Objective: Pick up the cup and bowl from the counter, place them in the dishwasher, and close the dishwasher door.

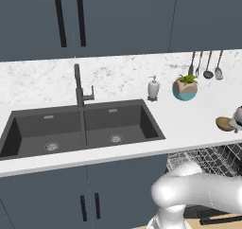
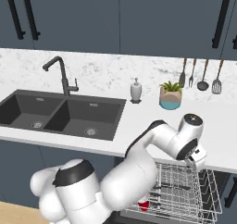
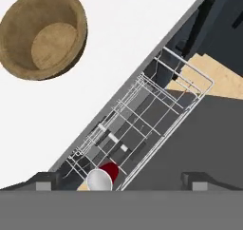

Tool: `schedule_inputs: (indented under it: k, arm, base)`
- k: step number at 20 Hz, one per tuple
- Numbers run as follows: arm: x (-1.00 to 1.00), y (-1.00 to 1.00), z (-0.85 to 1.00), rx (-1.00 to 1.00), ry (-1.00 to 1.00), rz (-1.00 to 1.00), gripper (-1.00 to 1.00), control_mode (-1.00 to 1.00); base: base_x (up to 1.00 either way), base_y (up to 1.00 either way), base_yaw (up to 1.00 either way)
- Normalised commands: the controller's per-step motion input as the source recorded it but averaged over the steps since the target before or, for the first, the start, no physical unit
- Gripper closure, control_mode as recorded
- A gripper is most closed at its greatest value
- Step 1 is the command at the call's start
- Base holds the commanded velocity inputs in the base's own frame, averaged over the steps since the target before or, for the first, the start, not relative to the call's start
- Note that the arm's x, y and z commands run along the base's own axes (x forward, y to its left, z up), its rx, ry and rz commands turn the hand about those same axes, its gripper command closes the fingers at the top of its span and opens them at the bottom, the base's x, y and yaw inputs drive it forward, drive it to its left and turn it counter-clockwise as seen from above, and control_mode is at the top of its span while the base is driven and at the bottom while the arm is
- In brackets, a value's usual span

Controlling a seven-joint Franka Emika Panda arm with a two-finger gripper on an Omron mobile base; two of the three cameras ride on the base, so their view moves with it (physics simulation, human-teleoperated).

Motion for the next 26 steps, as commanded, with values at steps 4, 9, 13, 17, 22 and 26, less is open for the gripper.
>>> schedule_inputs:
  k: [4,9,13,17,22,26]
  arm:
    - [0.42,0.0,0.0,0.02,0.07,0.0,-1.0,-1.0]
    - [0.69,-0.15,0.14,0.04,0.2,-0.01,-1.0,-1.0]
    - [0.66,-0.39,0.02,0.13,0.16,-0.1,-1.0,-1.0]
    - [0.32,-0.35,0.0,0.19,0.02,-0.16,-1.0,-1.0]
    - [0.2,-0.35,0.0,0.16,0.01,-0.22,-1.0,-1.0]
    - [0.2,-0.15,0.0,0.03,0.12,-0.13,-1.0,-1.0]
  base:
    - [0.0,0.0,0.0]
    - [0.0,0.0,0.0]
    - [0.0,0.0,0.0]
    - [0.0,0.0,0.0]
    - [0.0,0.0,0.0]
    - [0.0,0.0,0.0]
